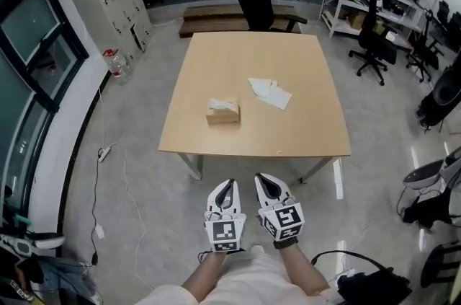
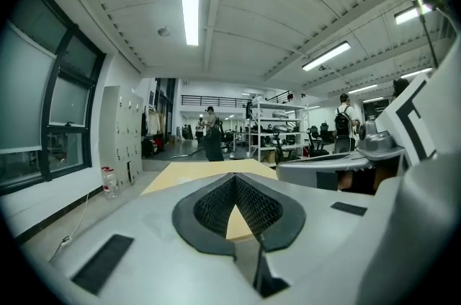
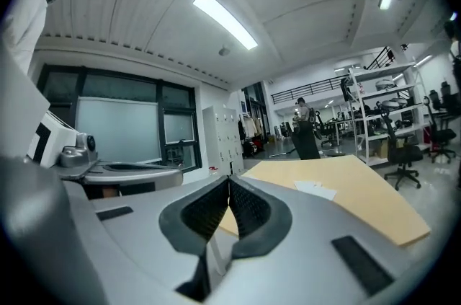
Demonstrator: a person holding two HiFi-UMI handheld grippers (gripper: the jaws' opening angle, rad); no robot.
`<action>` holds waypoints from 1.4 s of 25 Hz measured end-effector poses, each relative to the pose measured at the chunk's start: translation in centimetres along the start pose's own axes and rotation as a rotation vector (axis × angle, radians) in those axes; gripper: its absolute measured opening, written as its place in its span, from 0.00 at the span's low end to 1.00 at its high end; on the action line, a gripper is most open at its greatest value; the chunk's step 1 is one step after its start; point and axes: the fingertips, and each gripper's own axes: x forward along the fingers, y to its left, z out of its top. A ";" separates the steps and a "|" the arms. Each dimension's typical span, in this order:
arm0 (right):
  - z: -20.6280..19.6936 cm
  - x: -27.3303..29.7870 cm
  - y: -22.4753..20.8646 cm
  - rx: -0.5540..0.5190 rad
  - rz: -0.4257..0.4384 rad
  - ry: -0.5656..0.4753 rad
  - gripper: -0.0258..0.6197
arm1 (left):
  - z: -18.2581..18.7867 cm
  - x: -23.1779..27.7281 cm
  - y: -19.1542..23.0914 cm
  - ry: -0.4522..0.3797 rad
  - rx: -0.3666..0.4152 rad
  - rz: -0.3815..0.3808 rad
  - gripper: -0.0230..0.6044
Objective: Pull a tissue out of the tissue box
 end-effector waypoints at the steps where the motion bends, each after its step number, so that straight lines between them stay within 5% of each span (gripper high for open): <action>1: 0.6 2.1 -0.4 -0.013 0.007 -0.001 0.05 | 0.5 1.9 1.4 -0.008 -0.006 -0.002 0.04; 8: 8.4 14.9 -3.0 -0.120 0.017 -0.057 0.05 | 6.7 13.4 11.3 -0.089 -0.039 0.009 0.03; 15: 10.3 24.3 -3.9 -0.139 0.006 -0.052 0.05 | 9.1 19.1 18.7 -0.145 -0.043 -0.034 0.03; 23: 6.7 29.1 -2.7 -0.122 0.042 0.052 0.05 | 5.7 22.9 23.0 -0.075 -0.121 -0.045 0.04; 35: 3.7 37.0 -9.8 -0.067 0.061 0.167 0.05 | 1.5 30.2 27.1 0.060 -0.101 0.028 0.04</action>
